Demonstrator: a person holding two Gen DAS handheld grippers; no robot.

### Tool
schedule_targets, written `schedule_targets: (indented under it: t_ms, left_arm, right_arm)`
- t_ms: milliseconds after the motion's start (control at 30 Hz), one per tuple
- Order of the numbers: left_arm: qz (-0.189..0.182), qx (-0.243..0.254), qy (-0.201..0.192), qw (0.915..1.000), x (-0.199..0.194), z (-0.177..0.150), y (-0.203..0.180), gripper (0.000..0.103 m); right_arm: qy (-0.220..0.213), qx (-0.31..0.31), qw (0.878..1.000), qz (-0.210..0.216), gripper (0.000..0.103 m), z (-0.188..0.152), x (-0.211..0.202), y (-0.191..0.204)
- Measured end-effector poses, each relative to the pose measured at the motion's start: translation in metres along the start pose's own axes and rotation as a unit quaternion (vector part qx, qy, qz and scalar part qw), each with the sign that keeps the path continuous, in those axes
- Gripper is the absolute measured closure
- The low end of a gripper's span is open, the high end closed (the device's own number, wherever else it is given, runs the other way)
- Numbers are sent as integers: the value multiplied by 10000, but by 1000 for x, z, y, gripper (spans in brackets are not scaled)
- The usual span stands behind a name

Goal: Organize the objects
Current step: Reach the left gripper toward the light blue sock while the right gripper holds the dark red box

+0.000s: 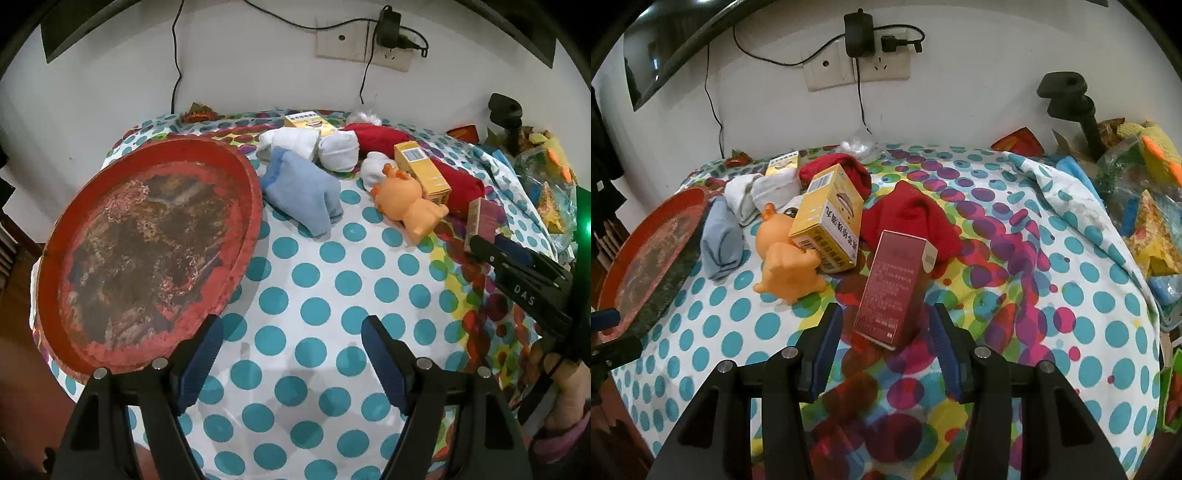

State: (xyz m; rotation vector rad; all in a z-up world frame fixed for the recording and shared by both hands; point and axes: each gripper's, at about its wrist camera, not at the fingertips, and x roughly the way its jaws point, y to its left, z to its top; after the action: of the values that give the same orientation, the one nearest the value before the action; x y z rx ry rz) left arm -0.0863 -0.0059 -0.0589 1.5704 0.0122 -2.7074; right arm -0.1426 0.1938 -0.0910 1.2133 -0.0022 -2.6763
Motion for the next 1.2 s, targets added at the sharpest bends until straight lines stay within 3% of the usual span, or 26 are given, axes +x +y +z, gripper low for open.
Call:
schedule_targets:
  t_ms: [200,333,533,767,1200]
  left_arm:
    - [1,53,63,10000,9,7,0,24]
    - [-45,97,51,9999,13,13,-2,24]
    - [-375,103,16,9992,18,28,-6,24]
    - [-511,289,-60,9983,35,55,-18,24]
    - [-40,187,106,9998,79,89,-28,24]
  right_arm:
    - [57,-48,10000,-9,64,3,13,2]
    - [44,-85,10000,-11,75,4,18,0]
    - [-5,-93,10000,31,76,6,19,-1]
    - [17,16,10000,49,75,7,20,-5]
    - [73,58,9999,134,75,5,24,-5]
